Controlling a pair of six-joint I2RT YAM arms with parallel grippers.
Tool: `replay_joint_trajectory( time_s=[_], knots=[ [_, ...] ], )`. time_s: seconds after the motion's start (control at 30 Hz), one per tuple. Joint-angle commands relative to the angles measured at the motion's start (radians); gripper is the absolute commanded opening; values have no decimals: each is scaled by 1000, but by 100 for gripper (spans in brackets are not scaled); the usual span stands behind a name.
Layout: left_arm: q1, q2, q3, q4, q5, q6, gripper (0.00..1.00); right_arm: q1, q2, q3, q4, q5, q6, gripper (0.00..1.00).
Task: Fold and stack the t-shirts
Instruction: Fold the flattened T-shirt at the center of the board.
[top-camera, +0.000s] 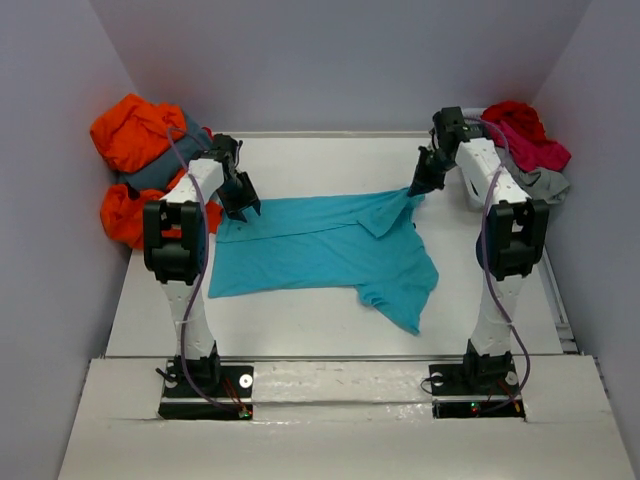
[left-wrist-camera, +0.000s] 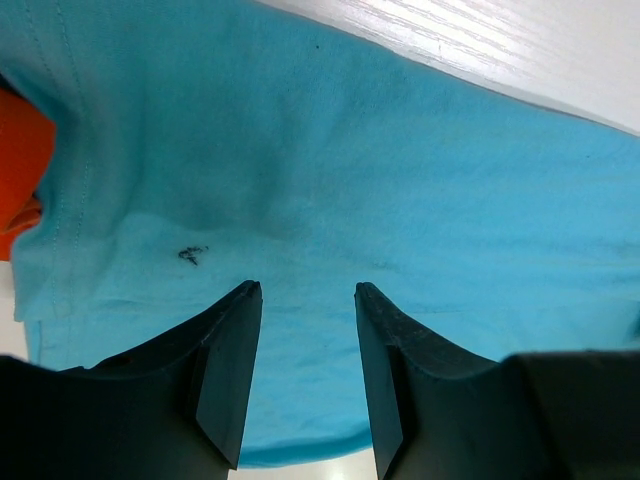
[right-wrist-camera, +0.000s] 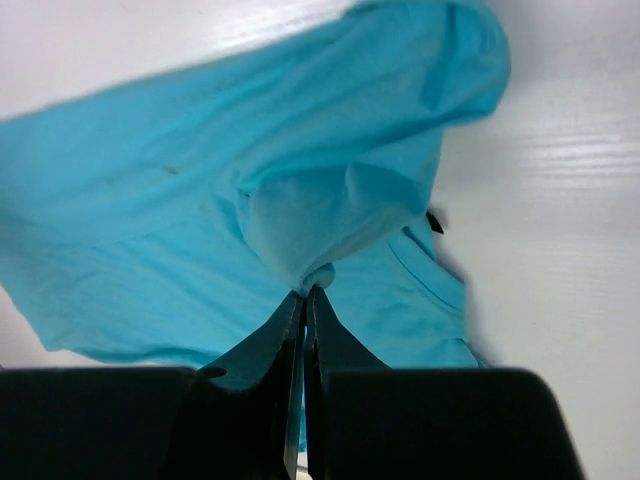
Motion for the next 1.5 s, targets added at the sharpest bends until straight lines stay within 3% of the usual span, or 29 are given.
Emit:
replay_joint_trajectory(
  time_s=[0.0, 0.2, 0.3, 0.83, 1.47],
  knots=[
    [-16, -15, 7, -13, -4, 25, 54, 5, 24, 202, -50, -27, -29, 7],
    [-16, 13, 15, -24, -3, 46, 54, 5, 87, 421, -117, -37, -39, 7],
    [-16, 23, 27, -31, -3, 53, 54, 14, 94, 451, -116, -39, -46, 7],
    [-34, 66, 68, -54, 8, 77, 54, 68, 72, 437, -91, -61, -99, 7],
    [-43, 80, 81, -60, 13, 83, 54, 224, 132, 371, -110, -59, -147, 7]
  ],
)
